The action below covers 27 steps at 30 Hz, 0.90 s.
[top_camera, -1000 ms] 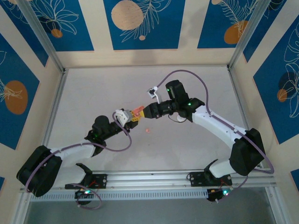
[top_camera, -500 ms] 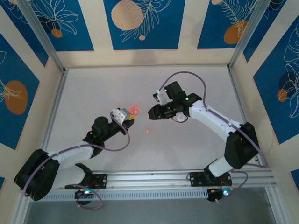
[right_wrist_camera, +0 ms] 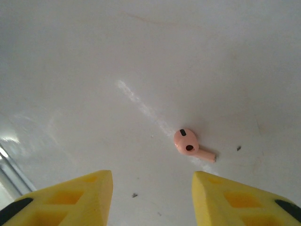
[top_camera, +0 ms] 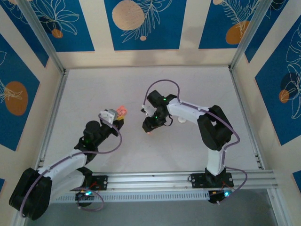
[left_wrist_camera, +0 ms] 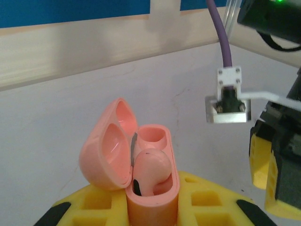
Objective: Insert the wireless bluetooth earbuds into the charging case
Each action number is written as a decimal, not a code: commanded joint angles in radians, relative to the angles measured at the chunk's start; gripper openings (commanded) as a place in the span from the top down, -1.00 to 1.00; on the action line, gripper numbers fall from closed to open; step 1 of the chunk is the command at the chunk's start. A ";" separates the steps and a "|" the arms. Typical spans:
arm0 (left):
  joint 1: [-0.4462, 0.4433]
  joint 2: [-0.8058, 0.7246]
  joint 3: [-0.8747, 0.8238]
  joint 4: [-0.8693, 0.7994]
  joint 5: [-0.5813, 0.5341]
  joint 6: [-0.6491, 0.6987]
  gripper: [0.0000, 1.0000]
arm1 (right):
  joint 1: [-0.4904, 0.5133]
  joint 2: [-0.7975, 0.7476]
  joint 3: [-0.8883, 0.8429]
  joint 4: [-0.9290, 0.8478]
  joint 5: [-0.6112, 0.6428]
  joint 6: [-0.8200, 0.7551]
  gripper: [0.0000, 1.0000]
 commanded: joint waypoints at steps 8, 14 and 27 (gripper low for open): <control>0.027 -0.051 -0.013 -0.060 -0.008 -0.010 0.59 | 0.025 0.089 0.101 -0.089 0.027 -0.254 0.03; 0.029 -0.060 -0.011 -0.070 -0.004 -0.004 0.59 | 0.025 0.140 0.138 -0.108 0.052 -0.281 0.06; 0.031 -0.051 -0.005 -0.070 0.005 0.004 0.59 | 0.020 0.199 0.191 -0.150 0.062 -0.304 0.26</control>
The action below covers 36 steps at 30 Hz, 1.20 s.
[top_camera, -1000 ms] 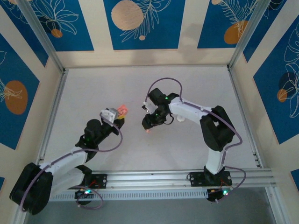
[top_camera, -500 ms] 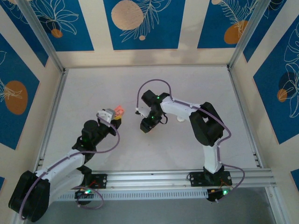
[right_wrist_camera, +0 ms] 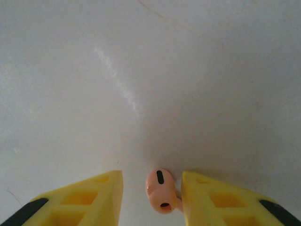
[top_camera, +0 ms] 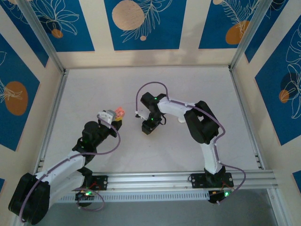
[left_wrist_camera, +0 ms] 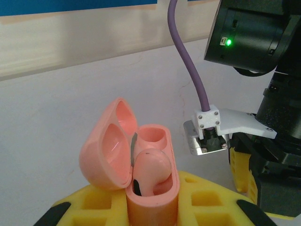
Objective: Insert the wireless bluetooth earbuds into the charging case
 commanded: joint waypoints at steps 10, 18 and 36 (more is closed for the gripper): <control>0.013 0.020 0.004 0.019 0.016 0.006 0.59 | -0.001 0.014 0.044 -0.073 0.013 -0.017 0.61; 0.014 0.023 0.005 0.017 0.021 0.011 0.59 | -0.009 -0.008 0.033 -0.063 -0.010 0.013 0.84; 0.014 0.055 0.010 0.045 0.066 0.008 0.60 | -0.091 -0.228 -0.162 0.104 -0.090 0.411 0.95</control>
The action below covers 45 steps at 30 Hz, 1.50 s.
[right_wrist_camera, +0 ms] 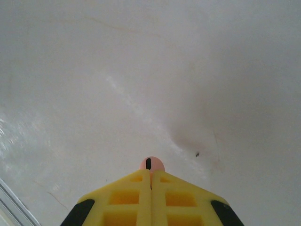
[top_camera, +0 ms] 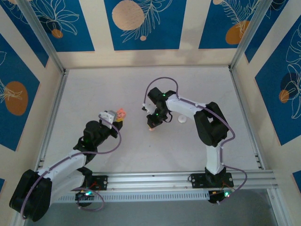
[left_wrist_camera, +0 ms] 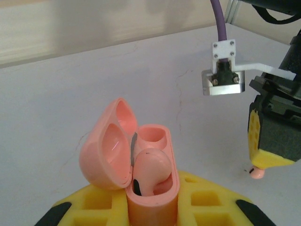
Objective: Insert the wireless bluetooth earbuds into the charging case
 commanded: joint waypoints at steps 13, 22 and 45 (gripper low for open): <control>-0.007 0.259 -0.034 0.428 0.178 -0.003 0.63 | -0.105 -0.519 -0.413 0.599 -0.222 0.567 1.00; -0.049 0.464 0.005 0.688 0.290 -0.066 0.63 | -0.114 -0.625 -0.509 0.807 -0.275 0.674 1.00; -0.098 0.561 0.079 0.868 0.360 -0.157 0.63 | -0.069 -0.527 -0.487 1.029 -0.327 0.697 1.00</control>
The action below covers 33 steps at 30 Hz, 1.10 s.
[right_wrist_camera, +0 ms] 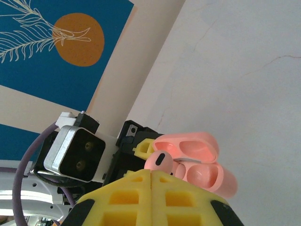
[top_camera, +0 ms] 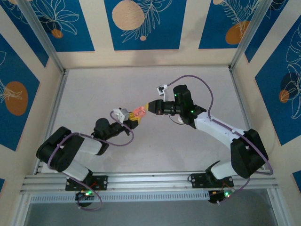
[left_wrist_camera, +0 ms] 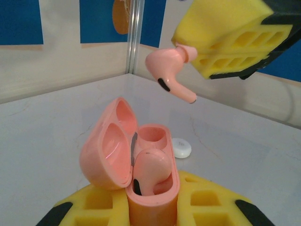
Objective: Insert the wireless bluetooth earbuds into the charging case
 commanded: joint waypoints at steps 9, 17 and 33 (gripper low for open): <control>-0.011 -0.064 0.026 0.056 0.014 -0.062 0.63 | 0.007 0.008 -0.019 0.127 -0.011 0.001 1.00; -0.011 -0.090 0.026 0.056 0.011 -0.088 0.62 | 0.005 0.017 -0.023 0.161 -0.013 -0.004 1.00; -0.010 -0.134 0.031 0.056 -0.009 -0.122 0.61 | 0.004 0.020 -0.046 0.197 -0.022 0.000 1.00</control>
